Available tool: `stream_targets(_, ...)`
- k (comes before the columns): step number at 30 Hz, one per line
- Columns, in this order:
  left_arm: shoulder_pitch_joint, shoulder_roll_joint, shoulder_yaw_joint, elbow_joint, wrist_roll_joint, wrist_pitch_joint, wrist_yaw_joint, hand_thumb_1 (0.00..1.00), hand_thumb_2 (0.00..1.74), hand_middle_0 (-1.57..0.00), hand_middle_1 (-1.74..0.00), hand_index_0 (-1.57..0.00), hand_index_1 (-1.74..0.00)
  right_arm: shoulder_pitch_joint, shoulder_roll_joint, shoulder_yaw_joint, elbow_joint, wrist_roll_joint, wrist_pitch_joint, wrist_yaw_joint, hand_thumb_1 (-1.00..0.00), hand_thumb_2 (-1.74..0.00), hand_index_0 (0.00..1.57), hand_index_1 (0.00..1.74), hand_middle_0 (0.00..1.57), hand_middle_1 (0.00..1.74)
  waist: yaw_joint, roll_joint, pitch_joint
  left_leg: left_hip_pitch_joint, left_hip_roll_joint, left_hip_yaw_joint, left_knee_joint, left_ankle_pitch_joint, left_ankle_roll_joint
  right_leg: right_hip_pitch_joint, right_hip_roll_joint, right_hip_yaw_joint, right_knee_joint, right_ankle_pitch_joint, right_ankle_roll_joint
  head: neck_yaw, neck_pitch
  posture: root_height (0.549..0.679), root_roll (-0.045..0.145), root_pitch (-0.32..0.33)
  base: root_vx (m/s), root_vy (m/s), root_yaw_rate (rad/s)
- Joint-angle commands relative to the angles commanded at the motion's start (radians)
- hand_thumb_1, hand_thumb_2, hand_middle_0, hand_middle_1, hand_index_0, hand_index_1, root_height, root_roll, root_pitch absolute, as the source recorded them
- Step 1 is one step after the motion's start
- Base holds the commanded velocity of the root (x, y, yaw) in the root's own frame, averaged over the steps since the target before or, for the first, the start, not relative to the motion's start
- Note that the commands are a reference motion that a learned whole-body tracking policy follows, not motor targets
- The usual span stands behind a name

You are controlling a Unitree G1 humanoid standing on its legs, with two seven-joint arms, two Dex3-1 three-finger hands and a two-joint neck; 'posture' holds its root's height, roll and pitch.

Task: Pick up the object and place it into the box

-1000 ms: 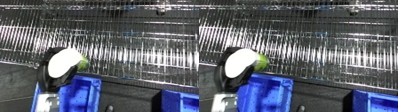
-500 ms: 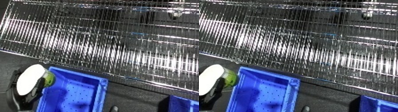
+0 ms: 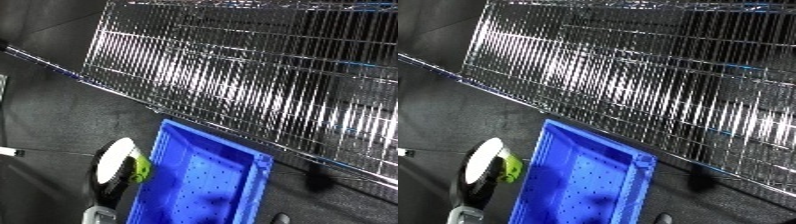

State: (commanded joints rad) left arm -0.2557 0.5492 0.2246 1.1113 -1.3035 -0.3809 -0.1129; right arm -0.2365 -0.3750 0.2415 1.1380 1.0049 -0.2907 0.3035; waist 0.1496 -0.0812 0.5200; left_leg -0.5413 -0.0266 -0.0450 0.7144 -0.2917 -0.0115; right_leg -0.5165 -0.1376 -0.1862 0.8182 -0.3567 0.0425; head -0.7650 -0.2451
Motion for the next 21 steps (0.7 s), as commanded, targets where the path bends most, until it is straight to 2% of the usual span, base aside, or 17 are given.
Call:
stream_targets(5,-0.011,0.014,0.001,0.06,0.002,0.019,-0.054,0.4,0.7,-0.63,-0.7,-0.63,-0.7,-0.003,-0.001,0.002,0.004,-0.006,0.005,0.003,0.0,0.0,0.0,0.0,0.0,0.0,-0.006,-0.007,0.0,0.006,0.004,0.001,-0.006,0.001,-0.0017,0.006,0.0027,0.002,-0.01,0.001,-0.0016,-0.004,-0.006,0.629,0.027,0.076,-0.001,0.012,-0.034)
stream_targets(13,-0.029,0.018,-0.015,0.089,0.013,0.041,-0.078,0.0,0.0,0.0,0.0,0.0,0.0,-0.007,0.0,0.001,0.003,-0.014,0.015,0.005,0.0,0.0,0.0,0.0,0.0,0.0,-0.01,-0.009,0.0,0.006,0.004,0.004,-0.009,0.004,-0.0035,0.012,0.0035,0.002,-0.022,0.005,-0.0019,0.009,-0.014,0.63,0.027,0.074,-0.008,0.001,-0.029)
stream_targets(21,-0.04,0.014,-0.03,0.107,0.024,0.053,-0.088,0.0,0.0,0.0,0.0,0.0,0.0,-0.013,0.001,0.007,0.0,-0.014,0.016,-0.002,0.0,0.0,0.0,0.0,0.0,0.0,-0.012,-0.009,0.0,0.007,0.004,0.007,-0.012,0.007,-0.0044,0.015,0.0036,0.002,-0.031,0.011,-0.0019,0.021,-0.017,0.631,0.026,0.073,-0.01,0.001,-0.02)
